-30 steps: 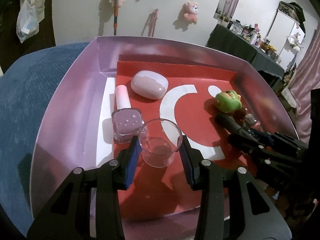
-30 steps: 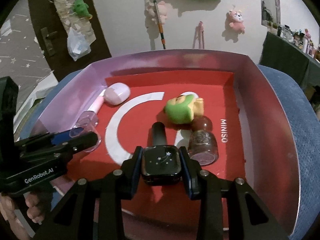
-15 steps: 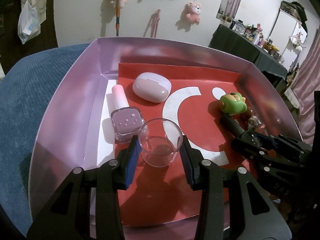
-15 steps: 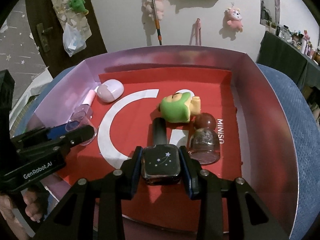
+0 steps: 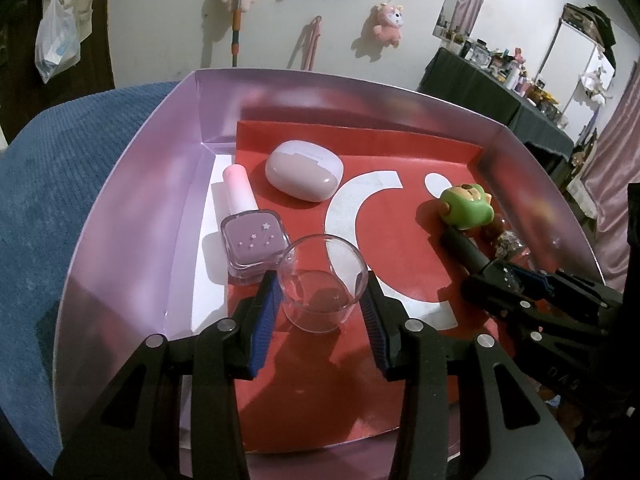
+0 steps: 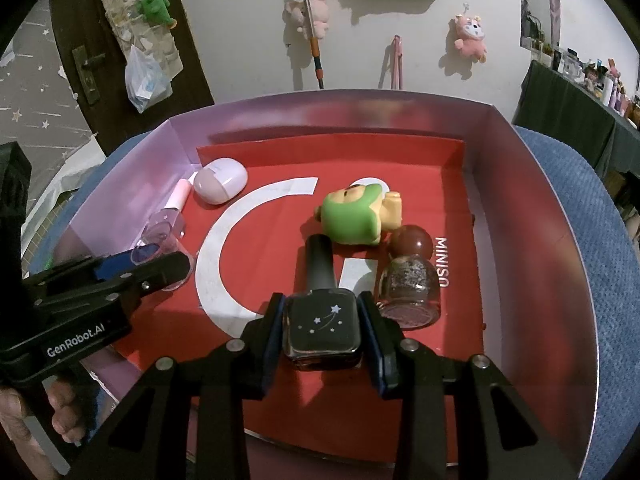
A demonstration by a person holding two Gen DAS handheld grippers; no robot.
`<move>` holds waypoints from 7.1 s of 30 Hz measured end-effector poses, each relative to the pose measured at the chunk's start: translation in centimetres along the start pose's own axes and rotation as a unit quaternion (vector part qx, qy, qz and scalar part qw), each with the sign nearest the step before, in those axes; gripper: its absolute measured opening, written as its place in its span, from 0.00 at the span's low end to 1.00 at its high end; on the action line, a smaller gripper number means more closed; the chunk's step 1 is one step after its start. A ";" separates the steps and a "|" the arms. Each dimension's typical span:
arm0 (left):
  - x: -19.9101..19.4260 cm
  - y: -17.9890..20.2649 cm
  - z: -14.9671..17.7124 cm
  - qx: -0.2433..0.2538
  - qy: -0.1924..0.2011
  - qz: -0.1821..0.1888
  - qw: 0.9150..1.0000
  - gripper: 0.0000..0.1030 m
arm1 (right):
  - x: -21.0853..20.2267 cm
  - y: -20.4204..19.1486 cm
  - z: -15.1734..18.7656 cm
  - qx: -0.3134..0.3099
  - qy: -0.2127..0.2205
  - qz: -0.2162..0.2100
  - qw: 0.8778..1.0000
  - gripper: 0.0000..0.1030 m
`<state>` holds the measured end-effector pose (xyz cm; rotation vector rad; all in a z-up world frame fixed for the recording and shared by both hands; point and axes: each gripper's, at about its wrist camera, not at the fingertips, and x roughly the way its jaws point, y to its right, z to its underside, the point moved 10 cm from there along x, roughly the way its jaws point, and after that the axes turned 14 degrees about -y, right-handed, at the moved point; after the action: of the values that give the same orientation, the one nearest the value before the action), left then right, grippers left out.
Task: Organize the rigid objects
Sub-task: 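Lower and release the cup beside the nail polish while the right gripper sets the bottle by the frog, then withdraw both grippers from the box back toward the remaining items, then reach the left gripper around the brown eyeshadow case while the right gripper approaches the silver magnet cube, then grasp the eyeshadow case with the left gripper while the right gripper grasps the magnet cube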
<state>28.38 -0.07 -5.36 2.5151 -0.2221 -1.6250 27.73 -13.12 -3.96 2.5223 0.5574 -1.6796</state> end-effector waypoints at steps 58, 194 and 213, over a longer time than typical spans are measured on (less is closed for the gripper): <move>-7.2 0.5 1.9 -0.002 0.084 -0.018 0.996 0.94 | -6.5 -1.4 2.0 -0.009 0.073 -0.047 0.996 0.81; -5.3 5.0 12.2 0.056 0.042 -0.004 0.998 0.50 | -6.7 -6.2 11.7 -0.066 0.072 -0.091 0.991 0.28; -9.1 6.0 14.0 0.057 0.074 0.004 0.996 0.50 | -10.7 -7.9 13.2 -0.074 0.100 -0.111 0.986 0.28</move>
<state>11.61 -4.64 -1.83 2.7019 -0.3158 -1.4537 9.90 -11.80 1.51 2.6163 0.9739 -1.3884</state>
